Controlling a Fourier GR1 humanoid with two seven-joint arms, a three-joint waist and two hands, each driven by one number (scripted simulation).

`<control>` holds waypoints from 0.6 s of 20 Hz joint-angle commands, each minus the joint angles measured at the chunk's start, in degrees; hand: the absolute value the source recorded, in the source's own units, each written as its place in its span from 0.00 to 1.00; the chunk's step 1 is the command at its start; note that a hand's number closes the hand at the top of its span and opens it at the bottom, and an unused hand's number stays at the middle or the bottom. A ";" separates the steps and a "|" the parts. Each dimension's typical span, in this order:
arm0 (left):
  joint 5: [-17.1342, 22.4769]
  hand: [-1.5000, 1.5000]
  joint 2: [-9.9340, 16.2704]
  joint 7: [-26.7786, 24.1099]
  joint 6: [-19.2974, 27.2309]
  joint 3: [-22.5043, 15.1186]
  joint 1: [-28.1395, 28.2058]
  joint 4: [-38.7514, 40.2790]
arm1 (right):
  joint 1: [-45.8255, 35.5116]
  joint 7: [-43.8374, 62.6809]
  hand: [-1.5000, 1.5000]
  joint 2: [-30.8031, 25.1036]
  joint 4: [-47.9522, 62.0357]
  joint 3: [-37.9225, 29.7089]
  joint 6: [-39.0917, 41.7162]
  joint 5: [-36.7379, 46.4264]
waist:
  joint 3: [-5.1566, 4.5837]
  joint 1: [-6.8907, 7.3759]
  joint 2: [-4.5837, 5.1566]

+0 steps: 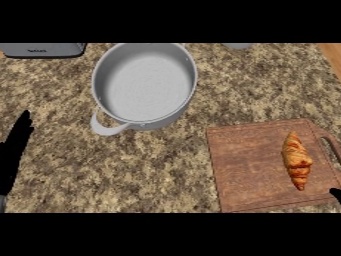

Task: Pick the croissant from the cutting board and place it in the pot

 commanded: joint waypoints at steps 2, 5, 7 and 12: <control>-1.00 0.50 -0.59 1.18 -0.19 -0.89 -1.14 -1.63 | -9.39 14.30 0.00 -0.93 -2.30 2.69 18.62 -2.04 | 0.16 2.79 0.68; -1.18 0.50 -0.03 0.39 -1.07 -1.07 0.23 -2.35 | -11.19 21.12 0.00 -0.48 -0.70 5.29 27.73 -5.33 | 0.10 3.60 0.76; -1.55 0.50 -0.83 2.01 -0.74 -1.70 -2.27 -2.21 | -13.96 25.48 0.00 1.77 1.30 7.32 32.49 -7.39 | 0.12 3.51 0.92; -1.95 0.50 -0.07 4.29 -0.70 -1.06 -2.92 -2.94 | -20.48 30.90 0.00 6.89 6.88 8.49 40.69 -14.01 | 0.22 3.15 0.66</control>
